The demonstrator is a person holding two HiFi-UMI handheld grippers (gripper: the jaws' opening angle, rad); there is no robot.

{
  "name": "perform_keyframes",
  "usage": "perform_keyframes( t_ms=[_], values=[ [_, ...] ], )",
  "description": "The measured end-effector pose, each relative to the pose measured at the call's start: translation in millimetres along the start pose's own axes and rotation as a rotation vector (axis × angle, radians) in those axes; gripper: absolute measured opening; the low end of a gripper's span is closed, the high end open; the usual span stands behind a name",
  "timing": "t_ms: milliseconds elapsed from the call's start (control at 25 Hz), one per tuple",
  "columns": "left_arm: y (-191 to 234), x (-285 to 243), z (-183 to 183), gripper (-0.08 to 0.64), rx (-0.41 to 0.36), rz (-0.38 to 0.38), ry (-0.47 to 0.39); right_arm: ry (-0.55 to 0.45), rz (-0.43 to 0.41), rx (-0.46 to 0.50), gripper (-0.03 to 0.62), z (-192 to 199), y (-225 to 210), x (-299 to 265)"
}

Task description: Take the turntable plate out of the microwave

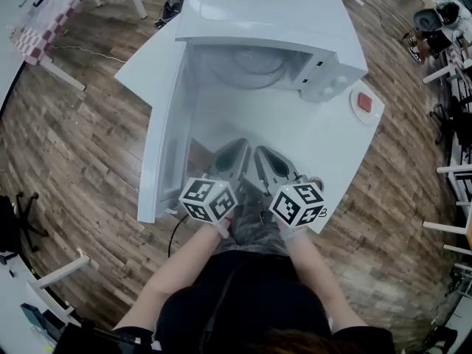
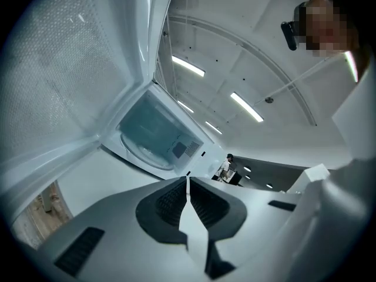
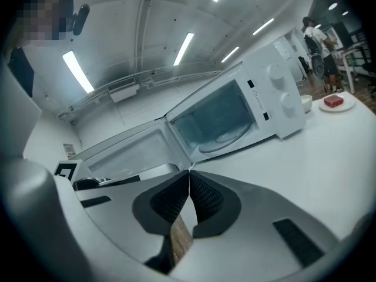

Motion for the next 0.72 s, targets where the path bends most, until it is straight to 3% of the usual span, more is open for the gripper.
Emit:
perform_keyframes(
  t_ms=[160,720],
  values=[
    [5.1,-19.2,-11.1,0.026,-0.002,-0.011,-0.019,0.006,-0.009,-0.07,0.02,-11.5,-18.5,-21.8],
    [62.9,-75.9,-9.2,0.026,0.141,-0.173,-0.073,0.019,-0.054,-0.288,0.021,-38.1,-83.7,-86.4]
  ],
)
Point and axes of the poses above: the fingertips, and each gripper's own axes: x backward along the fingers, y to its left, z out of its underside, the point moved 1 cm from there along x, backward along the fingers
